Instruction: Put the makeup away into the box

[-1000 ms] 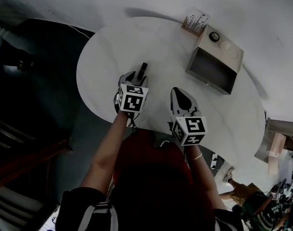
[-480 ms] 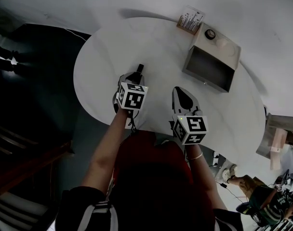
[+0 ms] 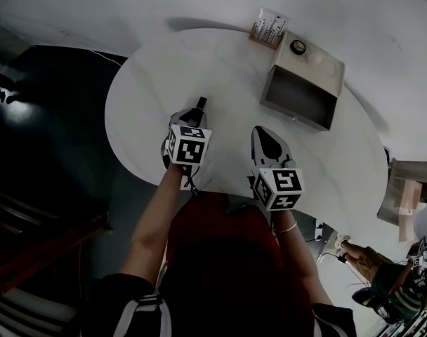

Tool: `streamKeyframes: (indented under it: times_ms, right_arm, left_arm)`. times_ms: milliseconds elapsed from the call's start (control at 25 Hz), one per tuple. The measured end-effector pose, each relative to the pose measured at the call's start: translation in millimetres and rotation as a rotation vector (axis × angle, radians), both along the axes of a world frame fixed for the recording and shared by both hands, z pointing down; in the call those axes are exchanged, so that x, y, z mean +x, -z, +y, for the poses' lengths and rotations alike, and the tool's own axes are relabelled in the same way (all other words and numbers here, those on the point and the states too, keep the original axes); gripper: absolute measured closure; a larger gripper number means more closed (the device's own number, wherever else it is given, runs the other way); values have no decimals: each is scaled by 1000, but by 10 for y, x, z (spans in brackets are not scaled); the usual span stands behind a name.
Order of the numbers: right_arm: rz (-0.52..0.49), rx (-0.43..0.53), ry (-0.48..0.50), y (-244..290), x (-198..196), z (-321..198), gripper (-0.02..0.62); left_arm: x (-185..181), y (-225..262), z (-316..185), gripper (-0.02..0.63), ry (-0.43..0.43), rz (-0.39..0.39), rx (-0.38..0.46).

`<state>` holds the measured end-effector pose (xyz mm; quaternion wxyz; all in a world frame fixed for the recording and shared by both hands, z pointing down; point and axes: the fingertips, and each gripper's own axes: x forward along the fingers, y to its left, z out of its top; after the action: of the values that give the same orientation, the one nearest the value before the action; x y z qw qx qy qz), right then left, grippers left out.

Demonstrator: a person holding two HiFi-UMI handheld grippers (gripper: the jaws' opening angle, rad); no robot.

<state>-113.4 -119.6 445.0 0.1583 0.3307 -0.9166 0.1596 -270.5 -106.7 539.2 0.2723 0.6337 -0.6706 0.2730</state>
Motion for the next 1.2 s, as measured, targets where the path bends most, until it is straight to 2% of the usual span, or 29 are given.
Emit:
streamKeyframes:
  times_ms: [360,680,1200]
  right_arm:
    - [-6,10,-59,51,124,-1,580]
    - [-7,27,-143,138,355,6,580]
    - [6,51,-302,248,1023,-86,580]
  left_arm:
    - [219,502,-166,495,-110,0,111]
    - [573,985,-422,495,-236,-1,219]
    - [1367,1302,-818,495,-442,9,266]
